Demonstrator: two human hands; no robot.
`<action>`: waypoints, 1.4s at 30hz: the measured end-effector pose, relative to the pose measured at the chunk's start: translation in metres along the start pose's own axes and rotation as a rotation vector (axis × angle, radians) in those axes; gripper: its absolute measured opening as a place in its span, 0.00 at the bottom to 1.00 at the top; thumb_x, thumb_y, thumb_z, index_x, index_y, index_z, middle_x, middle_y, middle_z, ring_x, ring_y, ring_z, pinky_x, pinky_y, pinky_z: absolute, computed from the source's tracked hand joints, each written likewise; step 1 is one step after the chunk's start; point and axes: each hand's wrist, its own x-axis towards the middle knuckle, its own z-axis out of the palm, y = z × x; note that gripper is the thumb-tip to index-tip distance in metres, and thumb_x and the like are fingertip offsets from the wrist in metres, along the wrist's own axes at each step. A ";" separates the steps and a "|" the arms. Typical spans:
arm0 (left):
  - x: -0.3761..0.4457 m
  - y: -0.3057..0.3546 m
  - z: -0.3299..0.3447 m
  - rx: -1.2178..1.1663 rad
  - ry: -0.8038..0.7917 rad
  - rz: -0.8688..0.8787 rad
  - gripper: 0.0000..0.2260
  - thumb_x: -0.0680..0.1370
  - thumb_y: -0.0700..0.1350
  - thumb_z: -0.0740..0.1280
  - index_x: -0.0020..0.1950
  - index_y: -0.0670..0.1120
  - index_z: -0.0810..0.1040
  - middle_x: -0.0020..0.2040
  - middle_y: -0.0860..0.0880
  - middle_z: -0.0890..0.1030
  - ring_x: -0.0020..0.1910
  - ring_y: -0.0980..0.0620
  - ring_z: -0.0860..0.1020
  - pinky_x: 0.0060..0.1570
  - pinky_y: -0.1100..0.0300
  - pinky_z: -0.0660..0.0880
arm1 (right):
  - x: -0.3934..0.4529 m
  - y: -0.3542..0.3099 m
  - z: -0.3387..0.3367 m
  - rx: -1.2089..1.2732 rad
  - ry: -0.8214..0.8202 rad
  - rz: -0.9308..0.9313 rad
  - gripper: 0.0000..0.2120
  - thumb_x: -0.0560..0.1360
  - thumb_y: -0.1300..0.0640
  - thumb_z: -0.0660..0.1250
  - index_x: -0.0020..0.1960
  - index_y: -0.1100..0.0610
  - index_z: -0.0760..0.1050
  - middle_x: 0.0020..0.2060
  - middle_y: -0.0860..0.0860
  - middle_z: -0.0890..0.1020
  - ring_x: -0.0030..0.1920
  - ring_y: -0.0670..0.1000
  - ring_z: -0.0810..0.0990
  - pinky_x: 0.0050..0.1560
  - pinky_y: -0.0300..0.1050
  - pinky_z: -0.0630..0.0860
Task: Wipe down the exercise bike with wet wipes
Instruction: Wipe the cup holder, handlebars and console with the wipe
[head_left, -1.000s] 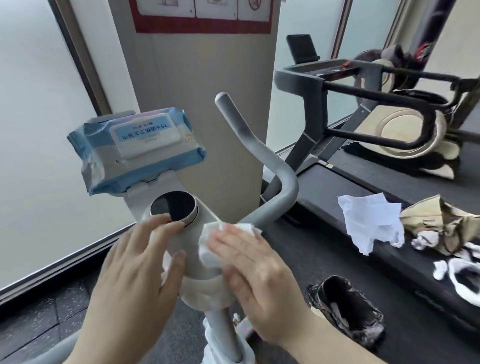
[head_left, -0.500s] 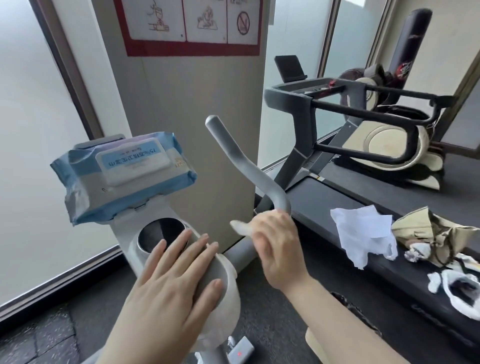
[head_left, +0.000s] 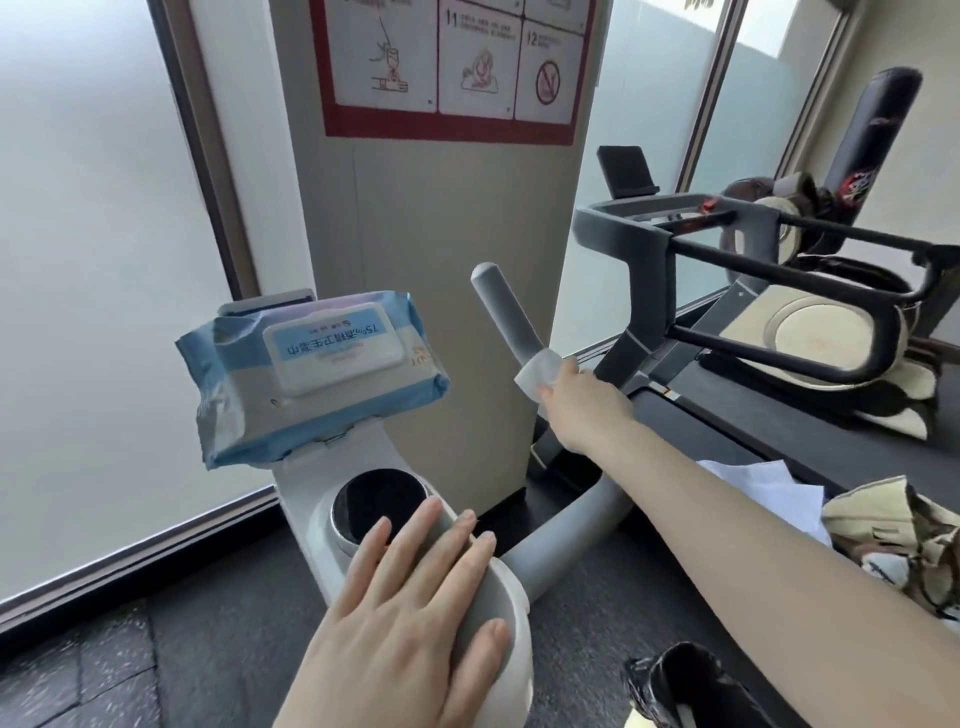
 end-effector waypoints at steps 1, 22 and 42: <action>0.000 0.000 0.000 0.000 0.010 0.002 0.23 0.73 0.59 0.58 0.63 0.52 0.80 0.66 0.55 0.77 0.71 0.53 0.67 0.65 0.50 0.63 | 0.013 -0.013 -0.003 0.044 0.044 -0.008 0.23 0.82 0.50 0.53 0.71 0.63 0.58 0.61 0.57 0.72 0.61 0.60 0.75 0.46 0.51 0.69; 0.004 0.003 -0.004 0.005 -0.028 -0.024 0.22 0.72 0.58 0.59 0.61 0.52 0.82 0.65 0.55 0.78 0.70 0.53 0.67 0.65 0.50 0.63 | -0.039 0.055 0.014 1.893 -0.592 0.353 0.20 0.83 0.49 0.53 0.48 0.63 0.76 0.28 0.52 0.76 0.26 0.48 0.74 0.35 0.45 0.78; -0.057 0.011 -0.045 0.129 -0.198 -0.341 0.27 0.80 0.64 0.44 0.78 0.59 0.57 0.78 0.61 0.53 0.77 0.61 0.49 0.73 0.61 0.48 | -0.252 -0.051 0.068 1.972 -0.339 0.371 0.18 0.83 0.45 0.51 0.64 0.50 0.75 0.55 0.47 0.84 0.58 0.45 0.80 0.67 0.48 0.71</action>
